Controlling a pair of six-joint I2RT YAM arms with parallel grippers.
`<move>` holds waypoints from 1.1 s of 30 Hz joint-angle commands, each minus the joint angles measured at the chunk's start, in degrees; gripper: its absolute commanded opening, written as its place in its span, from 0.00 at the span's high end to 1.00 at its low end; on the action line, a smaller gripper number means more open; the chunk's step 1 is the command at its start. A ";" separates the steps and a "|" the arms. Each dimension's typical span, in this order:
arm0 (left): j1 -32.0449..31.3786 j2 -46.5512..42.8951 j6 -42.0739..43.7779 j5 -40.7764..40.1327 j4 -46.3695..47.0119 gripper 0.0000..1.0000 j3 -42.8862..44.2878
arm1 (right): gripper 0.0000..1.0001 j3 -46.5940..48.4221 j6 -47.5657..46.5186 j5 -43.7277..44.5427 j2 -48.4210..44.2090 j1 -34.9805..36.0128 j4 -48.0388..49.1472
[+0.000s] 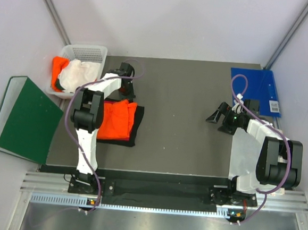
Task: Fold and stack the t-shirts
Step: Put the neatly folded tshirt into the corner of the board with the left arm
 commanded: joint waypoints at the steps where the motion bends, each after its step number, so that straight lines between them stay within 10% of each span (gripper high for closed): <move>1: 0.98 -5.46 -0.61 -0.77 -2.18 1.00 -12.62 | 0.00 0.49 -1.06 -0.93 -0.86 -0.70 0.92; 9: 0.98 -13.47 -0.87 1.51 2.31 1.00 -23.01 | 0.00 -0.13 -0.62 -1.11 -0.59 -0.70 2.06; 22: -8.59 -17.36 1.68 -0.42 -5.06 1.00 -2.80 | 0.00 -0.57 -0.35 -1.19 -0.86 -0.70 2.15; 33: -13.96 -21.64 -1.22 -1.29 -4.72 1.00 -18.17 | 0.00 1.54 -0.35 -0.76 -1.91 -0.79 1.28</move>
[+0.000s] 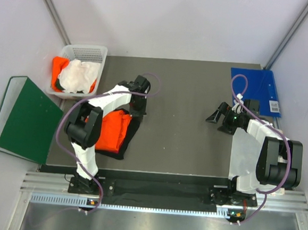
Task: Fold and stack the t-shirts
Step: Put the neatly folded tshirt into the corner of the board with the left arm
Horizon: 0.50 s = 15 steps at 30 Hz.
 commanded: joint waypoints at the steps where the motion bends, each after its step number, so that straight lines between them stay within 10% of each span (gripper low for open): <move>1: -0.08 -5.04 -1.03 -1.93 -3.19 1.00 -5.14 | 0.00 1.82 -0.42 -0.41 -1.83 -0.79 0.97; 15: 11.67 -7.24 3.01 -8.43 -5.65 1.00 -17.10 | 0.01 4.02 -0.42 -0.32 -0.94 -0.96 0.35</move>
